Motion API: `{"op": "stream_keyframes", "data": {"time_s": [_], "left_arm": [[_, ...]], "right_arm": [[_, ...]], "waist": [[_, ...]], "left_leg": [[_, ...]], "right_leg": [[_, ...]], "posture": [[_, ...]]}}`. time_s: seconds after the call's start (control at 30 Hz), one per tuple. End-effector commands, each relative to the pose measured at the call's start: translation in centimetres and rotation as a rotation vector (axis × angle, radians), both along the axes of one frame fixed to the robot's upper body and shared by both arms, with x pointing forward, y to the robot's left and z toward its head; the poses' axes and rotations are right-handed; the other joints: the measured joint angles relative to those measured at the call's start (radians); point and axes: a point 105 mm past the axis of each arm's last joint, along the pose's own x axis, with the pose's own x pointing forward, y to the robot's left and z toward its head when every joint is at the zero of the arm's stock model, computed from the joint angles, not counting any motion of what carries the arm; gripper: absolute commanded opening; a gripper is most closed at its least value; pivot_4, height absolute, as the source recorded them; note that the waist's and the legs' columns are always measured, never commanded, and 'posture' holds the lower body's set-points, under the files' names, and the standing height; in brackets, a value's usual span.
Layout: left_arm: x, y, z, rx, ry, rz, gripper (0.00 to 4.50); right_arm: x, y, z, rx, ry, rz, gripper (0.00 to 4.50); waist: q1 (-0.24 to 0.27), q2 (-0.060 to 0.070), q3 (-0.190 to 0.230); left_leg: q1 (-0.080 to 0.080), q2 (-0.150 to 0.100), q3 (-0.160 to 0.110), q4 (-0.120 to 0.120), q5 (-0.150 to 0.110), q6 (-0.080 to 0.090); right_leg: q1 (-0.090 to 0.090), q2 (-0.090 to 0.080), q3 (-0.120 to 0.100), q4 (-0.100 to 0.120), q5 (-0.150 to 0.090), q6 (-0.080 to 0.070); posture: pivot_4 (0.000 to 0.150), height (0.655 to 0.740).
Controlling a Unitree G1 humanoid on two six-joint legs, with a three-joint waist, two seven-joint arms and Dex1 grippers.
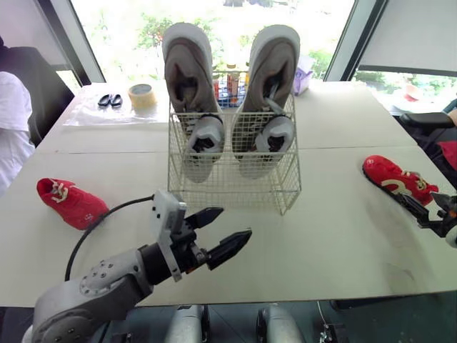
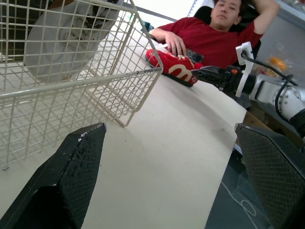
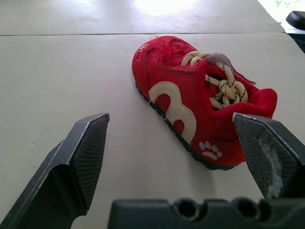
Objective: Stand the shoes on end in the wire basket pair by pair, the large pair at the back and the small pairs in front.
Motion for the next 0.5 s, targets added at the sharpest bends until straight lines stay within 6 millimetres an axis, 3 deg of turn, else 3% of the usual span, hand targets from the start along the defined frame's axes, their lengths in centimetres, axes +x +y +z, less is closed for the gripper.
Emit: {"op": "stream_keyframes", "data": {"time_s": [0.03, 0.13, 0.33, 0.5], "left_arm": [[-0.9, -0.1, 1.0, -0.022, -0.035, -0.009, 4.44], [-1.2, 0.0, 0.7, -0.033, -0.010, 0.002, 4.44], [-2.0, -0.3, -0.2, -0.061, 0.061, -0.012, 4.44], [-2.4, -1.0, -0.7, -0.066, 0.088, -0.038, 4.44]], "right_arm": [[-0.1, -1.2, 1.7, -0.061, -0.034, -0.009, 4.50], [-0.7, -1.3, 2.1, -0.051, -0.039, 0.002, 4.50], [-2.2, 1.8, 4.5, -0.055, -0.020, 0.157, 4.50], [-3.4, 0.3, 6.2, -0.143, 0.006, 0.141, 4.50]], "waist": [[0.003, 0.000, 0.000], [0.004, 0.000, 0.000], [0.002, 0.002, 0.000], [0.004, 0.002, -0.001]], "left_leg": [[0.000, 0.000, 0.000, 0.000, 0.000, 0.000], [-0.001, 0.000, 0.000, 0.000, 0.000, 0.000], [-0.001, 0.000, -0.001, 0.000, 0.000, 0.000], [0.000, 0.000, 0.000, 0.000, 0.000, 0.001]], "right_leg": [[0.000, 0.000, 0.000, 0.000, 0.000, 0.000], [0.000, -0.001, 0.000, 0.000, 0.000, 0.000], [0.000, -0.001, 0.000, 0.000, 0.000, 0.000], [0.000, -0.001, 0.000, -0.001, -0.001, -0.002]], "posture": [[0.150, 0.6675], [0.150, 0.6675], [0.150, 0.6675], [0.150, 0.6675]]}}
